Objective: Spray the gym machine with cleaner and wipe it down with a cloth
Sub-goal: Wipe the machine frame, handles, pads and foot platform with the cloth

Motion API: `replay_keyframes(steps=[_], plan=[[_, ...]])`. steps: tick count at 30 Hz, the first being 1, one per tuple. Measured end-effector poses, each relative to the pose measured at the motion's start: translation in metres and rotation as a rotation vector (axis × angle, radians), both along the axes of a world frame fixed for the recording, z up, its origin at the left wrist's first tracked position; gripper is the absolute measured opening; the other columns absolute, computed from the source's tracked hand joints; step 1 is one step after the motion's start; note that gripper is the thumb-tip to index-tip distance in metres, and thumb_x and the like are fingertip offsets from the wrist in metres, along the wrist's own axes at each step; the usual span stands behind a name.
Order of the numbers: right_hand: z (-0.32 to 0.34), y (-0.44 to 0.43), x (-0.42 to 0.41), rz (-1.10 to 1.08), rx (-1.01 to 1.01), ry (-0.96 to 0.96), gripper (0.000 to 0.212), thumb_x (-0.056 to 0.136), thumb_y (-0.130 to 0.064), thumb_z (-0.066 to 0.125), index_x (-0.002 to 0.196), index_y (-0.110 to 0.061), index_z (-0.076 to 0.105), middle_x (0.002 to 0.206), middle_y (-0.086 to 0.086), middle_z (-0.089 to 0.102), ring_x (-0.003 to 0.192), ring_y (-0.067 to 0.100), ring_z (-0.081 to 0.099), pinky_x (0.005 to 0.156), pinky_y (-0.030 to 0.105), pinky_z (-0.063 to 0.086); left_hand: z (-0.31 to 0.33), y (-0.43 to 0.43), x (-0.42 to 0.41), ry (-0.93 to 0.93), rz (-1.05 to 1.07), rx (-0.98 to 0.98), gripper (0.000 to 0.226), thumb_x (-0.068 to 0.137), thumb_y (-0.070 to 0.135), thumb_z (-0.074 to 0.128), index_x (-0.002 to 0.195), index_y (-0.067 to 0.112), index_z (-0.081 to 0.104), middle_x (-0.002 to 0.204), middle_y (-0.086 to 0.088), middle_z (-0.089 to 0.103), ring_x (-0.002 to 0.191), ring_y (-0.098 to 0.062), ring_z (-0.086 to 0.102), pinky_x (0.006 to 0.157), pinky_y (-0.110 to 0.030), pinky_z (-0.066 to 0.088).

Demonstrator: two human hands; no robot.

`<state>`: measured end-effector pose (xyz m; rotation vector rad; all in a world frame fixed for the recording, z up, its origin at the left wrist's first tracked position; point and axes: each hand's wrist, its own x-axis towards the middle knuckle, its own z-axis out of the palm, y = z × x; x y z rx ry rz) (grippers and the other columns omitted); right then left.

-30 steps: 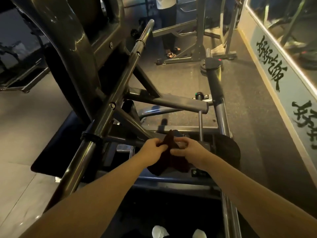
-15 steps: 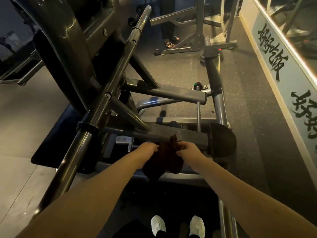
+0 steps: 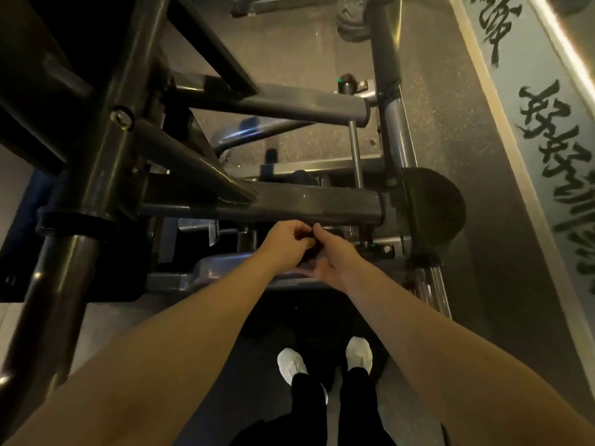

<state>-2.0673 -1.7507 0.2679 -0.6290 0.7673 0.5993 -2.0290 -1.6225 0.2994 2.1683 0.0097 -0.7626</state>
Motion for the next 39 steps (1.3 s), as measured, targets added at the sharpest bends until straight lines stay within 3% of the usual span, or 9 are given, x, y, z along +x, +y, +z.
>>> replay_keyframes(steps=[5,9,12,14,18,21,30,36,39], plan=[[-0.023,0.001,0.028,-0.170,-0.120,-0.044,0.030,0.107,-0.018,0.050,0.135,-0.014,0.060,0.135,0.017,0.064,0.124,0.037,0.062,0.105,0.058,0.050,-0.025,0.002,0.017,-0.042,0.008,-0.028,0.027,0.105,0.023,0.057,0.130,0.022,0.066,0.119,0.006,0.068,0.110,-0.010,0.062,0.097,-0.029,0.050],[-0.034,0.003,0.061,-0.103,-0.698,-0.271,0.030,0.106,-0.019,0.054,0.134,-0.028,0.061,0.132,0.003,0.064,0.124,0.024,0.061,0.102,0.046,0.054,-0.050,0.012,0.042,-0.301,0.223,0.145,0.027,0.100,0.027,0.064,0.126,0.020,0.065,0.126,-0.002,0.062,0.116,-0.017,0.059,0.103,-0.037,0.051],[-0.042,0.006,0.081,-0.007,-0.912,-0.509,0.050,0.106,-0.019,0.053,0.154,-0.032,0.042,0.149,0.001,0.052,0.135,0.016,0.049,0.112,0.038,0.044,-0.060,0.035,0.059,-0.427,0.489,0.384,0.043,0.094,0.033,0.073,0.129,0.013,0.060,0.142,-0.009,0.047,0.132,-0.028,0.044,0.111,-0.042,0.037],[-0.056,0.021,0.098,0.174,-1.004,-0.653,0.060,0.107,-0.024,0.051,0.161,-0.036,0.027,0.159,0.001,0.041,0.143,0.020,0.039,0.117,0.041,0.034,-0.068,0.051,0.067,-0.396,0.632,0.509,0.057,0.089,0.039,0.077,0.133,0.012,0.051,0.150,-0.014,0.039,0.140,-0.035,0.035,0.115,-0.050,0.032],[-0.086,0.070,0.122,0.886,-1.345,-0.881,0.058,0.111,-0.030,0.036,0.164,-0.034,0.013,0.174,-0.001,0.004,0.158,0.028,-0.011,0.126,0.059,-0.006,-0.094,0.076,0.077,-0.329,0.645,0.633,0.090,0.087,0.051,0.076,0.153,0.010,0.029,0.165,-0.015,0.019,0.152,-0.039,0.017,0.123,-0.055,0.018],[-0.104,0.072,0.119,0.937,-1.515,-0.958,0.059,0.111,-0.034,0.033,0.165,-0.035,0.009,0.174,-0.006,-0.002,0.158,0.030,-0.016,0.125,0.060,-0.008,-0.105,0.073,0.081,-0.342,0.625,0.657,0.101,0.087,0.056,0.073,0.160,0.012,0.019,0.169,-0.013,0.010,0.154,-0.038,0.010,0.125,-0.055,0.016],[-0.140,-0.032,0.133,0.727,-1.582,-0.224,0.056,0.112,-0.039,0.026,0.165,-0.032,0.012,0.174,0.001,0.000,0.158,0.036,-0.008,0.126,0.060,-0.003,-0.112,0.061,0.078,-0.290,0.618,0.636,0.126,0.080,0.068,0.073,0.164,0.015,-0.006,0.171,-0.007,-0.014,0.156,-0.035,-0.002,0.125,-0.057,0.015],[-0.118,0.059,0.132,0.819,-1.532,-0.731,0.058,0.109,-0.046,0.027,0.165,-0.035,0.013,0.174,-0.002,0.000,0.158,0.030,-0.014,0.127,0.055,-0.007,-0.115,0.058,0.078,-0.300,0.624,0.676,0.131,0.079,0.067,0.076,0.164,0.014,-0.009,0.171,-0.008,-0.014,0.156,-0.036,-0.001,0.123,-0.059,0.018],[-0.127,0.038,0.137,0.849,-1.564,-0.803,0.058,0.108,-0.048,0.029,0.164,-0.035,0.016,0.174,-0.002,0.007,0.159,0.026,-0.008,0.128,0.053,-0.004,-0.113,0.055,0.080,-0.286,0.633,0.694,0.132,0.079,0.065,0.077,0.164,0.012,-0.009,0.171,-0.009,-0.014,0.156,-0.036,-0.001,0.123,-0.058,0.018]])
